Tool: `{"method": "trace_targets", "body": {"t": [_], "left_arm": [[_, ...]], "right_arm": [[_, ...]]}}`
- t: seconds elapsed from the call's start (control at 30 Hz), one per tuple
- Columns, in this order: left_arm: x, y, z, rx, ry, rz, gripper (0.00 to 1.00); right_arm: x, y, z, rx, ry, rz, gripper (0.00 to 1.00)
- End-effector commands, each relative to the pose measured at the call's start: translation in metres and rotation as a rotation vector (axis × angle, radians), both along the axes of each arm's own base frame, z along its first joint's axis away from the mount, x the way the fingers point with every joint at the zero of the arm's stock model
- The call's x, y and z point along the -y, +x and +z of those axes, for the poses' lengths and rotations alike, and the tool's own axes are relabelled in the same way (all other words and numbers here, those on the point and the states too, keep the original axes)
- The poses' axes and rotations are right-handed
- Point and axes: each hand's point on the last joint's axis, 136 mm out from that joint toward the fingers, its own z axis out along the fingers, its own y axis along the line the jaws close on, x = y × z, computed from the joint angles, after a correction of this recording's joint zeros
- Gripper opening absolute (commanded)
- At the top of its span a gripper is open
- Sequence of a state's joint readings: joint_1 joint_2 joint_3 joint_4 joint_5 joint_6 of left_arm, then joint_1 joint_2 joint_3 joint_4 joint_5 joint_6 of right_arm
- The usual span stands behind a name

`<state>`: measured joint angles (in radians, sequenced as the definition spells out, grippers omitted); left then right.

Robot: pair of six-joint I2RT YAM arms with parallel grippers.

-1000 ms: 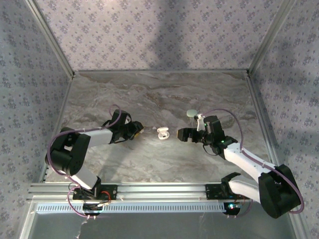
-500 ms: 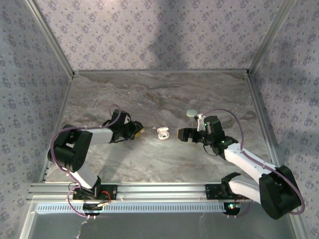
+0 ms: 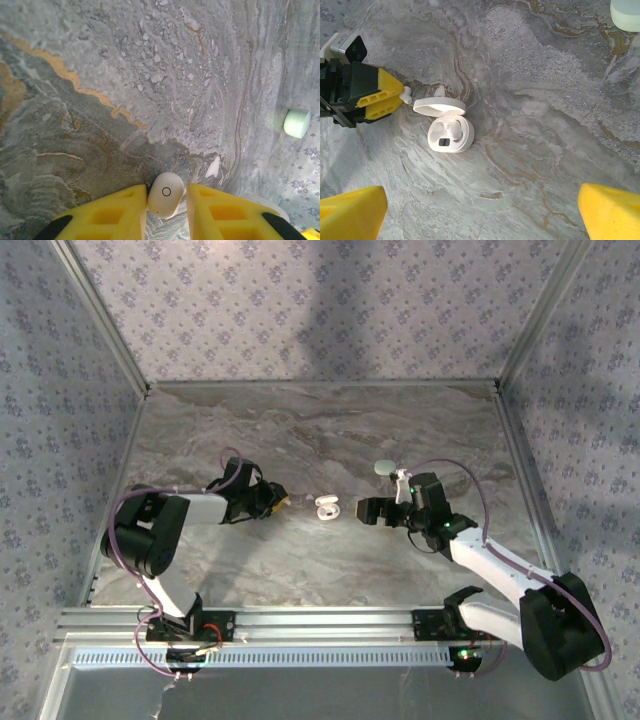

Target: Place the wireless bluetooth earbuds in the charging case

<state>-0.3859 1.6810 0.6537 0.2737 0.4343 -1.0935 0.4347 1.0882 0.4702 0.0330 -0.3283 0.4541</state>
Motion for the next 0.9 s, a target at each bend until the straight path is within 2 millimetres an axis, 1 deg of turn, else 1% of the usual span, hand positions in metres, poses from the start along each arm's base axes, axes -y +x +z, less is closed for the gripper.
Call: {"method": "trace_targets", "body": {"t": [0.0,0.1,0.2,0.27,0.33,0.5,0.7,0.83,0.87], "left_arm": [[-0.006,0.004,-0.013,-0.01,0.045,0.015,0.27],[-0.006,0.004,-0.012,-0.009,0.052,0.007,0.27],[-0.008,0.003,-0.011,-0.006,0.094,-0.026,0.31],[-0.013,0.001,-0.011,-0.014,0.157,-0.065,0.35],[-0.023,-0.003,-0.009,-0.027,0.242,-0.099,0.38],[-0.036,-0.008,-0.002,-0.023,0.368,-0.179,0.44],[-0.032,-0.004,0.006,0.0,0.419,-0.316,0.45],[-0.023,-0.003,0.006,-0.017,0.415,-0.402,0.39],[-0.02,-0.002,0.006,-0.015,0.408,-0.416,0.39]], "right_arm": [[-0.003,0.005,0.015,0.049,-0.002,0.01,1.0],[-0.003,0.005,0.015,0.048,-0.002,0.01,1.0],[-0.003,0.005,0.015,0.048,-0.004,0.011,1.0],[-0.003,0.005,0.014,0.047,-0.003,0.011,1.0],[-0.003,0.006,0.014,0.046,-0.002,0.009,1.0],[-0.004,0.006,0.014,0.046,0.001,0.013,1.0],[-0.004,0.006,0.012,0.041,-0.003,0.013,1.0],[-0.004,0.006,0.012,0.042,-0.008,0.013,1.0],[-0.004,0.007,0.011,0.041,-0.009,0.012,1.0]]}}
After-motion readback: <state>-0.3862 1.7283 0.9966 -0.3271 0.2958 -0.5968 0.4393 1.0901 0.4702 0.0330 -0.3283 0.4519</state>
